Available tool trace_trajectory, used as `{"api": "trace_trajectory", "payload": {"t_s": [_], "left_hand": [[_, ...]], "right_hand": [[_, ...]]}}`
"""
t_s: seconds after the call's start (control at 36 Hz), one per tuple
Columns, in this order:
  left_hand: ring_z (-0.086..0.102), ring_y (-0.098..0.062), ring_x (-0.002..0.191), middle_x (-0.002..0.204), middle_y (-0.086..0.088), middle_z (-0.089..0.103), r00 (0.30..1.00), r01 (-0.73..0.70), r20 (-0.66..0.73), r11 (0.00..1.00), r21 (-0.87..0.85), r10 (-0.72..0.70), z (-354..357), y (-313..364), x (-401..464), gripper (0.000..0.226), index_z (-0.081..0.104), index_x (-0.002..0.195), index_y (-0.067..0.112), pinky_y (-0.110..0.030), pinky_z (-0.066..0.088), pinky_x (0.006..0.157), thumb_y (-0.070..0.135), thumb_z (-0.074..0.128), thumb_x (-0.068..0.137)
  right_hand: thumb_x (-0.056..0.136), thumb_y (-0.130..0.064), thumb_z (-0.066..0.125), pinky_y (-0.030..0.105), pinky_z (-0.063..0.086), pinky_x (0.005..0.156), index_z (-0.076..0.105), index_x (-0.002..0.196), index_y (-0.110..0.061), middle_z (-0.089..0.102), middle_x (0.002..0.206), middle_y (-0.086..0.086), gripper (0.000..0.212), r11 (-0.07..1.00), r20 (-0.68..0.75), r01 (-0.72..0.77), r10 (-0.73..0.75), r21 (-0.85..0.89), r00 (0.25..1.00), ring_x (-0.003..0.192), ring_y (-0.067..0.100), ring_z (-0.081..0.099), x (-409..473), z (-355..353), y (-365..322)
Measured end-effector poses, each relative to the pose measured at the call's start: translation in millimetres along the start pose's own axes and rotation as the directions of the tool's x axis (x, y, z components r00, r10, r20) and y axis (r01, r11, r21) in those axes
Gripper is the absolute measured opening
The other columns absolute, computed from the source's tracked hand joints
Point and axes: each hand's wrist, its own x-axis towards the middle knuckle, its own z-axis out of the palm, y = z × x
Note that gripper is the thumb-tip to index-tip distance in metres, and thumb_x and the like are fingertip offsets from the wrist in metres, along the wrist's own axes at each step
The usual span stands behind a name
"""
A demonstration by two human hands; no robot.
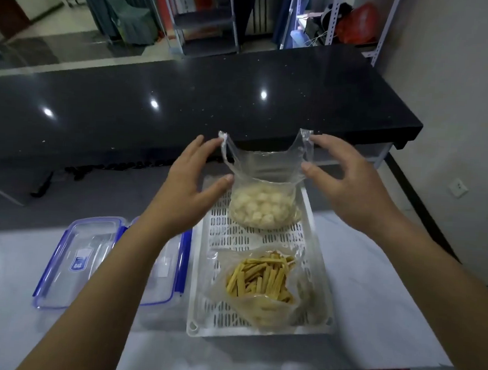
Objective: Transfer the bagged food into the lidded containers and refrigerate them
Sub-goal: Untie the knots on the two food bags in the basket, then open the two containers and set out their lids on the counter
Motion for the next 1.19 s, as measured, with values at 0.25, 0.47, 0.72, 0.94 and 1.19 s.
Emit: {"api": "trace_trajectory", "payload": {"t_s": [0.25, 0.47, 0.72, 0.94, 1.19], "left_hand": [[-0.002, -0.011, 0.155, 0.168, 0.014, 0.006, 0.949, 0.315, -0.051, 0.921, 0.23, -0.311, 7.3, -14.6, -112.0, 0.079, 0.024, 0.153, 0.052, -0.046, 0.01, 0.124, 0.079, 0.03, 0.079], [0.009, -0.01, 0.155, 0.166, 0.009, 0.02, 0.837, 0.548, -0.092, 0.826, 0.135, -0.54, 8.1, -22.2, -186.6, 0.079, 0.032, 0.152, 0.047, -0.049, 0.02, 0.124, 0.073, 0.042, 0.078], [0.017, -0.01, 0.153, 0.164, 0.01, 0.025, 0.859, 0.511, -0.109, 0.854, 0.099, -0.501, -17.5, -36.6, -233.1, 0.078, 0.033, 0.151, 0.045, -0.045, 0.025, 0.122, 0.074, 0.042, 0.08], [0.003, -0.012, 0.155, 0.168, 0.011, 0.008, 0.841, 0.54, -0.068, 0.839, 0.061, -0.536, -55.3, -94.4, -324.8, 0.073, 0.021, 0.153, 0.052, -0.044, 0.015, 0.125, 0.066, 0.052, 0.089], [-0.004, -0.011, 0.154, 0.168, 0.013, 0.002, 0.843, 0.537, 0.029, 0.843, 0.01, -0.537, -90.8, -158.6, -398.0, 0.074, 0.019, 0.153, 0.051, -0.043, 0.012, 0.125, 0.061, 0.057, 0.09]], "right_hand": [[0.081, -0.081, 0.028, 0.044, 0.006, 0.123, 0.032, 0.148, -0.052, 0.018, 0.163, -0.021, 0.073, 0.944, 0.377, 0.274, -0.189, -0.186, 0.907, 0.15, -0.003, 0.0, -45.7, 13.0, -44.7], [0.08, -0.085, 0.025, 0.03, 0.001, 0.114, 0.032, 0.149, -0.051, 0.022, 0.162, -0.022, 0.077, 0.923, 0.481, 0.346, -0.23, -0.167, 0.846, 0.15, -0.001, 0.006, -41.6, 34.5, -59.4], [0.081, -0.082, 0.032, 0.042, 0.01, 0.122, 0.042, 0.146, -0.046, 0.035, 0.158, -0.014, 0.075, 0.821, 0.561, 0.538, -0.36, -0.189, 0.745, 0.149, 0.01, 0.019, -92.8, 97.2, -122.8], [0.086, -0.078, 0.041, 0.044, 0.007, 0.123, 0.04, 0.146, -0.048, 0.023, 0.163, -0.015, 0.067, 0.883, 0.589, 0.42, -0.228, -0.211, 0.775, 0.153, 0.009, 0.006, -175.5, 215.2, -135.4], [0.089, -0.065, 0.053, 0.036, 0.006, 0.12, 0.035, 0.148, -0.048, 0.021, 0.164, -0.014, 0.064, 0.908, 0.579, 0.2, 0.056, -0.368, 0.813, 0.153, 0.011, 0.008, -250.1, 299.1, -133.9]]}}
